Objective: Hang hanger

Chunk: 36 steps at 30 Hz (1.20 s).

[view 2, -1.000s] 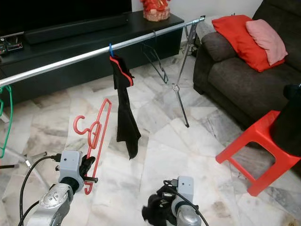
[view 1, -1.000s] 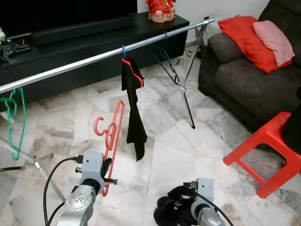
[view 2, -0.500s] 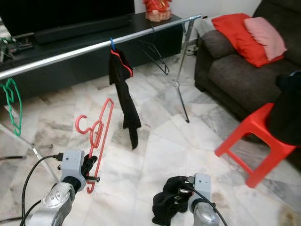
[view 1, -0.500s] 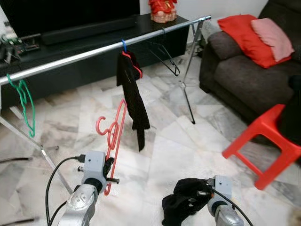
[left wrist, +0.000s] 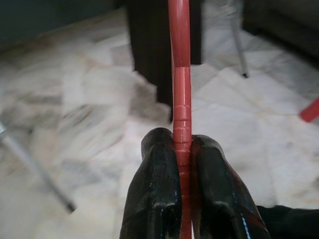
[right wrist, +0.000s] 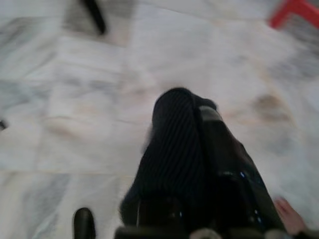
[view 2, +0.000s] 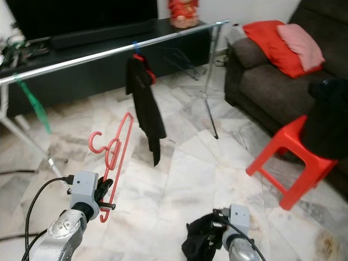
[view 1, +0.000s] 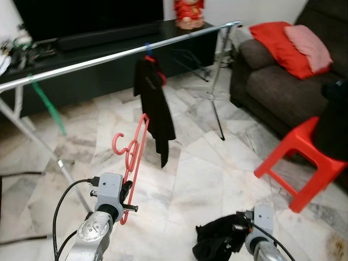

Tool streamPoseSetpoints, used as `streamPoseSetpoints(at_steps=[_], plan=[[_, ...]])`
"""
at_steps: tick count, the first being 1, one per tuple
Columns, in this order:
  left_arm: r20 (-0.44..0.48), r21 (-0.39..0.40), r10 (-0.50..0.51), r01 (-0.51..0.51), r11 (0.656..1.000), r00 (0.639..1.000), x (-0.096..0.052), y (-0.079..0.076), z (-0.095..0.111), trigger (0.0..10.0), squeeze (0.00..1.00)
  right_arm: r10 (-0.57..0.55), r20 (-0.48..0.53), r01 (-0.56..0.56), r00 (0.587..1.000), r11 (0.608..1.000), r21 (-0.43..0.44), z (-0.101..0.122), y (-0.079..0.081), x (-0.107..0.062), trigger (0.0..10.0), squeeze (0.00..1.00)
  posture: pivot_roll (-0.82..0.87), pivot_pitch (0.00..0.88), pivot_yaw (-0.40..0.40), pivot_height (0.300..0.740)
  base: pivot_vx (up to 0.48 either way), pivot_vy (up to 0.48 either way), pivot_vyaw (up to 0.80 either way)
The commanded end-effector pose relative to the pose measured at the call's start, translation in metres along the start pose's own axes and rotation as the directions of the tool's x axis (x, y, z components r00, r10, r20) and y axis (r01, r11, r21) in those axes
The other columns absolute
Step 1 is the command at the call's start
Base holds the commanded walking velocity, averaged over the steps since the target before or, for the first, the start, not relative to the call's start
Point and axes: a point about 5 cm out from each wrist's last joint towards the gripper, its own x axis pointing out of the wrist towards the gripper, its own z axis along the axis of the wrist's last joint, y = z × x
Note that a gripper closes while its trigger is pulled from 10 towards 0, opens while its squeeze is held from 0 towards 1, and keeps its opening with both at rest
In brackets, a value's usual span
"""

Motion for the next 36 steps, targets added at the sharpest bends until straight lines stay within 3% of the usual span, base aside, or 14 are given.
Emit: streamPoseSetpoints(at_steps=[1,12,18,21,26,27,28,30,32,34,35,36], plan=[[-0.011,-0.001,-0.001,0.001,1.000,1.000,-0.002,0.001,-0.001,10.0,0.00,0.014,0.019,-0.014,1.000,1.000,-0.007,0.005,0.001,0.001,10.0,0.00,0.01,0.133,0.006,0.740,0.000,0.000,0.78],[-0.029,0.014,-0.030,0.030,0.999,0.999,-0.001,-0.001,-0.001,10.0,0.00,0.038,0.043,-0.038,0.998,0.999,-0.016,0.011,-0.003,0.002,10.0,0.00,0.01,0.129,0.005,0.740,0.000,0.000,0.78],[-0.032,0.054,-0.092,0.093,0.994,0.995,0.001,-0.002,0.000,10.0,0.00,0.060,0.111,-0.060,0.992,0.998,-0.002,0.035,0.007,0.008,10.0,0.00,0.01,0.121,0.006,0.740,0.000,0.000,0.00],[-0.067,0.095,-0.178,0.184,0.978,0.982,0.000,-0.005,-0.001,10.0,0.00,0.076,0.139,-0.074,0.987,0.997,-0.021,0.047,0.015,0.011,10.0,0.00,0.01,0.117,0.007,0.740,0.000,0.000,0.00],[-0.265,0.222,-0.413,0.472,0.853,0.871,-0.013,-0.012,-0.017,10.0,0.00,0.119,0.190,-0.108,0.975,0.992,-0.066,0.067,0.025,0.014,10.0,0.00,0.01,0.104,0.007,0.740,0.000,0.000,0.00],[-0.312,0.245,-0.436,0.515,0.822,0.844,-0.016,-0.011,-0.021,10.0,0.00,0.124,0.202,-0.111,0.972,0.991,-0.074,0.071,0.026,0.015,10.0,0.00,0.01,0.104,0.007,0.740,0.000,0.000,0.00],[-0.388,0.279,-0.464,0.581,0.765,0.796,-0.020,-0.008,-0.027,10.0,0.00,0.132,0.220,-0.117,0.966,0.990,-0.083,0.078,0.028,0.016,10.0,0.00,0.01,0.104,0.007,0.740,0.000,0.000,0.00],[-0.407,0.287,-0.469,0.597,0.749,0.784,-0.021,-0.007,-0.028,10.0,0.00,0.134,0.225,-0.118,0.965,0.989,-0.084,0.080,0.028,0.016,10.0,0.00,0.01,0.104,0.007,0.740,0.000,0.000,0.00],[-0.533,0.286,-0.469,0.671,0.683,0.704,-0.025,0.001,-0.037,10.0,0.00,0.193,0.272,-0.164,0.943,0.978,-0.125,0.099,0.035,0.016,10.0,0.00,0.01,0.086,0.007,0.740,0.000,0.000,0.00],[-0.584,0.285,-0.459,0.699,0.656,0.669,-0.026,0.005,-0.039,10.0,0.00,0.211,0.297,-0.175,0.931,0.974,-0.144,0.108,0.038,0.016,10.0,0.00,0.01,0.086,0.007,0.740,0.000,0.000,0.00],[-0.626,0.295,-0.458,0.736,0.610,0.631,-0.028,0.008,-0.040,10.0,0.00,0.220,0.318,-0.178,0.922,0.972,-0.155,0.116,0.040,0.016,10.0,0.00,0.01,0.086,0.007,0.740,0.000,0.000,0.00],[-0.648,0.286,-0.465,0.758,0.586,0.603,-0.029,0.008,-0.040,10.0,0.00,0.225,0.326,-0.181,0.918,0.970,-0.162,0.120,0.041,0.015,10.0,0.00,0.01,0.086,0.007,0.740,0.000,0.000,0.00]])
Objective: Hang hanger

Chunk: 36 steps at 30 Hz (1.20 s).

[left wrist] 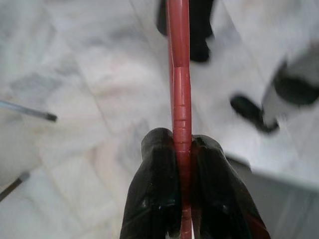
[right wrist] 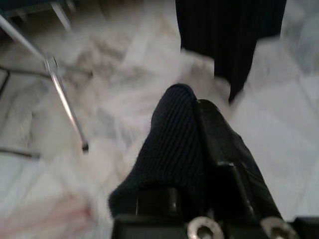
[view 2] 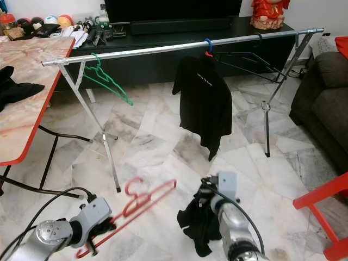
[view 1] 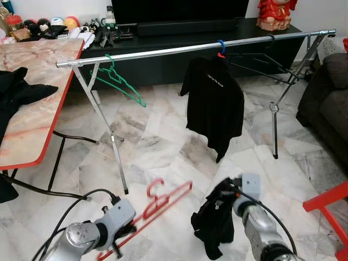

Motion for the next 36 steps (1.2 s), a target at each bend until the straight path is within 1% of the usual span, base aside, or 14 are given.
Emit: streamPoseSetpoints(at_steps=[1,3,5,7,9,10,13,15,17,21,25,30,32,36], plan=[[-0.059,0.032,-0.081,0.083,0.996,0.995,-0.001,-0.005,-0.004,10.0,0.00,0.024,0.049,-0.023,0.999,0.999,-0.029,0.016,0.003,0.005,10.0,0.00,0.01,0.086,0.007,0.740,0.000,0.000,0.00],[-0.062,0.035,-0.108,0.110,0.993,0.992,-0.002,-0.007,-0.004,10.0,0.00,0.026,0.054,-0.025,0.998,0.999,-0.032,0.017,0.004,0.005,10.0,0.00,0.00,0.078,0.003,0.740,0.000,0.000,0.00],[-0.054,0.039,-0.120,0.122,0.992,0.991,-0.001,-0.007,0.002,10.0,0.00,0.034,0.062,-0.031,0.998,0.999,-0.036,0.019,0.006,0.006,10.0,0.00,0.01,0.081,0.001,0.740,0.000,0.000,0.00],[-0.044,0.046,-0.121,0.123,0.991,0.992,0.000,-0.006,0.006,10.0,0.00,0.038,0.066,-0.035,0.997,0.999,-0.037,0.020,0.008,0.006,10.0,0.00,0.01,0.081,0.001,0.740,0.000,0.000,0.00],[-0.012,0.055,-0.124,0.125,0.991,0.992,0.004,-0.006,0.016,10.0,0.00,0.042,0.065,-0.040,0.997,0.999,-0.033,0.020,0.010,0.006,10.0,0.00,0.01,0.095,-0.005,0.740,0.000,0.000,0.00],[-0.010,0.054,-0.123,0.123,0.991,0.992,0.004,-0.006,0.017,10.0,0.00,0.042,0.064,-0.040,0.997,0.999,-0.032,0.019,0.010,0.006,10.0,0.00,0.01,0.097,-0.005,0.740,0.000,0.000,0.00],[0.005,0.058,-0.110,0.110,0.992,0.994,0.006,-0.004,0.021,10.0,0.00,0.045,0.061,-0.043,0.997,0.999,-0.031,0.018,0.011,0.005,10.0,0.00,0.01,0.099,-0.006,0.740,0.000,0.000,0.00],[0.020,0.047,-0.083,0.082,0.996,0.996,0.009,0.000,0.025,10.0,0.00,0.046,0.056,-0.045,0.997,0.999,-0.022,0.015,0.013,0.005,10.0,0.00,0.01,0.105,-0.007,0.740,0.000,0.000,0.00],[0.025,0.041,-0.076,0.075,0.996,0.997,0.009,0.002,0.026,10.0,0.00,0.047,0.054,-0.046,0.997,0.999,-0.019,0.015,0.013,0.005,10.0,0.00,0.01,0.106,-0.006,0.740,0.000,0.000,0.00],[0.050,0.018,-0.031,0.030,0.999,0.998,0.010,0.008,0.030,10.0,0.00,0.061,0.050,-0.061,0.997,0.998,-0.005,0.015,0.016,0.005,10.0,0.00,0.01,0.111,-0.005,0.740,0.000,0.000,0.00],[0.065,0.004,-0.049,0.049,0.999,0.997,0.012,0.005,0.033,10.0,0.00,0.079,0.041,-0.079,0.996,0.997,-0.002,0.014,0.019,0.005,10.0,0.00,0.01,0.111,-0.005,0.740,0.000,0.000,0.00],[0.081,-0.022,-0.046,0.048,0.999,0.996,0.014,0.004,0.035,10.0,0.00,0.102,0.027,-0.102,0.994,0.995,0.010,0.011,0.023,0.005,10.0,0.00,0.01,0.112,-0.006,0.740,0.000,0.000,0.00],[0.089,-0.024,-0.069,0.071,0.997,0.994,0.015,0.001,0.037,10.0,0.00,0.120,0.020,-0.120,0.993,0.993,0.012,0.010,0.025,0.005,10.0,0.00,0.01,0.111,-0.006,0.740,0.000,0.000,0.00],[0.113,-0.028,-0.078,0.082,0.996,0.991,0.016,0.000,0.042,10.0,0.00,0.153,0.011,-0.154,0.988,0.988,0.031,0.009,0.029,0.006,10.0,0.00,0.01,0.110,-0.006,0.740,0.000,0.000,0.00]])
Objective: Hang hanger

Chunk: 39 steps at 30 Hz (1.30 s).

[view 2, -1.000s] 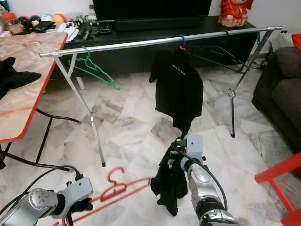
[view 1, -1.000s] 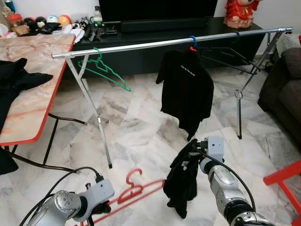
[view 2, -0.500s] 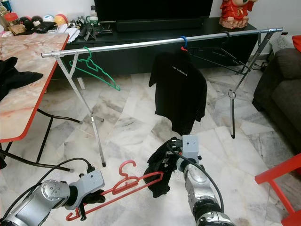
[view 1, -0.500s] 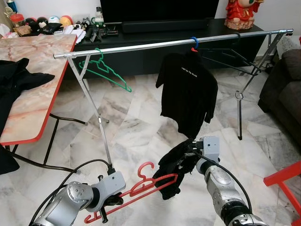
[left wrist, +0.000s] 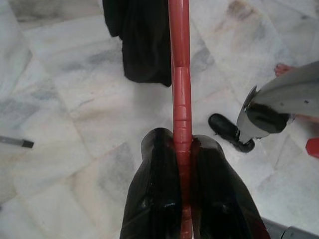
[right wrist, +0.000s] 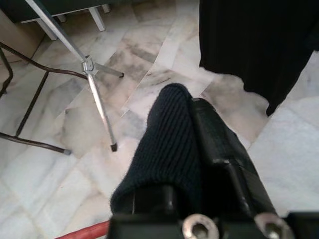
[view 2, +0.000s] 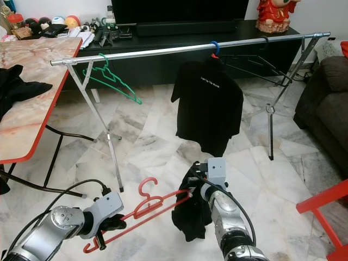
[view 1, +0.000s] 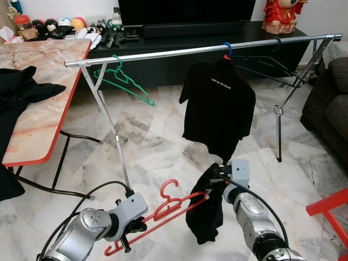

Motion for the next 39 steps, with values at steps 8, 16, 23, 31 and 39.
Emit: streamPoseSetpoints(at_steps=[8,16,23,31,39], plan=[[0.106,0.014,0.207,-0.209,0.978,0.973,0.010,0.017,0.022,10.0,0.00,0.062,-0.022,-0.062,0.998,0.998,0.010,-0.008,0.012,0.000,10.0,0.00,0.01,0.112,-0.005,0.740,0.000,0.000,0.00],[0.113,0.012,0.218,-0.221,0.975,0.969,0.011,0.016,0.022,10.0,0.00,0.038,0.003,-0.038,0.999,0.993,0.109,-0.008,0.009,-0.001,10.0,0.00,0.01,0.117,-0.001,0.740,0.000,0.000,0.00],[0.081,0.030,0.222,-0.225,0.974,0.972,0.012,0.016,0.016,10.0,0.00,-0.032,0.015,0.030,0.999,0.990,0.137,-0.002,-0.002,-0.001,10.0,0.00,0.01,0.117,-0.001,0.740,0.000,0.000,0.00],[0.082,0.036,0.231,-0.234,0.971,0.970,0.013,0.017,0.016,10.0,0.00,-0.026,0.017,0.023,1.000,0.990,0.136,-0.002,-0.003,-0.001,10.0,0.00,0.01,0.116,0.000,0.740,0.000,0.000,0.00],[0.119,0.025,0.192,-0.196,0.980,0.974,0.015,0.012,0.021,10.0,0.00,0.129,0.000,-0.127,0.992,0.975,0.182,-0.010,0.016,0.000,10.0,0.00,0.01,0.113,0.000,0.740,0.000,0.000,0.00]])
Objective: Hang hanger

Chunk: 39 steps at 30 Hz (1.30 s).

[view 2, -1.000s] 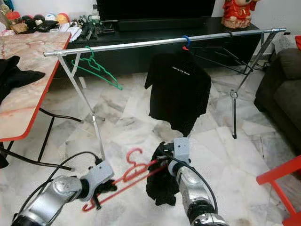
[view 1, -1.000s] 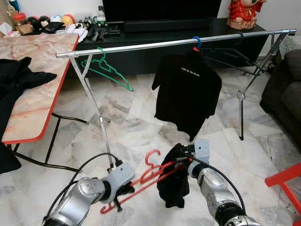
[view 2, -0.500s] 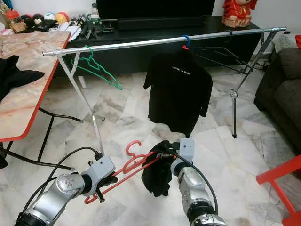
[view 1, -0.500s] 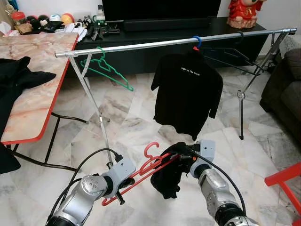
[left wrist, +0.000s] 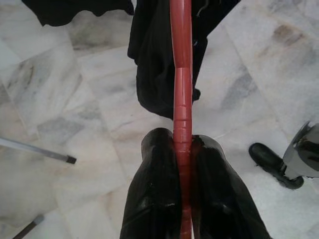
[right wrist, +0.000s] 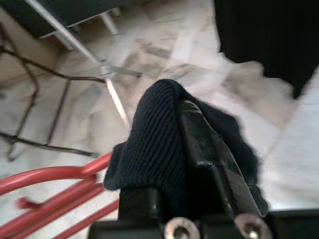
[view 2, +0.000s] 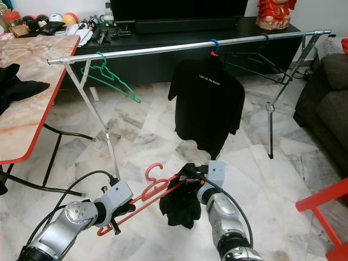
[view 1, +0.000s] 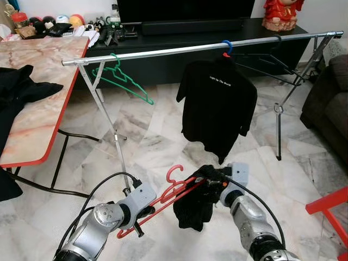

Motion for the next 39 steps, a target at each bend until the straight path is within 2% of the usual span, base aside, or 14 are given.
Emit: streamPoseSetpoints(at_steps=[1,7,10,12,14,16,18,19,21,24,27,33,36,39], plan=[[0.028,-0.003,0.001,-0.001,1.000,1.000,-0.001,0.002,0.003,10.0,0.00,0.032,0.001,-0.032,1.000,0.998,0.059,-0.001,0.004,0.001,10.0,0.00,0.01,0.112,0.001,0.740,0.000,0.000,0.00],[0.040,-0.011,0.007,-0.006,1.000,0.999,-0.001,0.003,0.005,10.0,0.00,0.054,0.069,-0.063,0.996,0.989,0.130,0.014,0.005,0.005,10.0,0.00,0.01,0.113,0.002,0.740,0.000,0.000,0.00],[0.043,-0.013,0.012,-0.011,1.000,0.999,0.000,0.004,0.006,10.0,0.00,0.099,0.185,-0.144,0.978,0.958,0.247,0.035,0.011,0.009,10.0,0.00,0.01,0.116,0.004,0.740,0.000,0.000,0.00],[0.049,-0.015,0.005,-0.004,1.000,0.999,0.000,0.003,0.006,10.0,0.00,0.155,0.266,-0.229,0.951,0.933,0.276,0.047,0.016,0.008,10.0,0.00,0.00,0.116,0.003,0.740,0.000,0.000,0.00],[0.051,-0.018,0.003,-0.002,1.000,0.999,0.000,0.002,0.007,10.0,0.00,0.193,0.299,-0.279,0.935,0.919,0.277,0.050,0.019,0.007,10.0,0.00,0.00,0.116,0.004,0.740,0.000,0.000,0.00],[0.048,-0.018,0.001,0.000,1.000,0.999,-0.001,0.002,0.006,10.0,0.00,0.333,0.307,-0.392,0.892,0.907,0.155,0.051,0.029,0.002,10.0,0.00,0.00,0.122,0.004,0.740,0.000,0.000,0.00],[0.048,-0.018,0.001,0.000,1.000,0.999,-0.001,0.002,0.005,10.0,0.00,0.348,0.304,-0.403,0.887,0.904,0.141,0.051,0.031,0.001,10.0,0.00,0.00,0.122,0.004,0.740,0.000,0.000,0.00],[0.048,-0.020,0.001,0.000,1.000,0.999,-0.001,0.003,0.005,10.0,0.00,0.389,0.293,-0.440,0.873,0.889,0.131,0.049,0.034,-0.001,10.0,0.00,0.00,0.123,0.004,0.740,0.000,0.000,0.00],[0.048,-0.019,0.001,0.000,1.000,0.999,-0.001,0.003,0.005,10.0,0.00,0.368,0.244,-0.396,0.897,0.915,0.076,0.044,0.030,-0.001,10.0,0.00,0.00,0.122,0.004,0.740,0.000,0.000,0.00],[0.064,-0.020,0.024,-0.023,1.000,0.998,0.001,0.005,0.008,10.0,0.00,0.220,0.145,-0.233,0.965,0.969,0.080,0.031,0.013,0.001,10.0,0.00,0.00,0.122,0.003,0.740,0.000,0.000,0.00],[0.080,-0.022,0.104,-0.102,0.995,0.991,0.001,0.013,0.012,10.0,0.00,0.176,0.157,-0.195,0.972,0.975,0.109,0.030,0.008,-0.002,10.0,0.00,0.00,0.124,0.003,0.740,0.000,0.000,0.00],[0.100,-0.041,0.123,-0.120,0.992,0.987,0.000,0.018,0.015,10.0,0.00,0.070,0.130,-0.083,0.989,0.992,0.095,0.025,-0.005,-0.005,10.0,0.00,0.00,0.124,0.003,0.740,0.000,0.000,0.00],[0.098,-0.037,0.118,-0.115,0.993,0.988,0.000,0.017,0.014,10.0,0.00,0.067,0.140,-0.083,0.988,0.990,0.110,0.025,-0.006,-0.005,10.0,0.00,0.00,0.124,0.004,0.740,0.000,0.000,0.00],[0.099,-0.039,0.118,-0.115,0.993,0.988,0.000,0.017,0.014,10.0,0.00,0.208,0.182,-0.225,0.961,0.971,0.076,0.031,0.009,-0.005,10.0,0.00,0.00,0.125,0.005,0.740,0.000,0.000,0.00]])
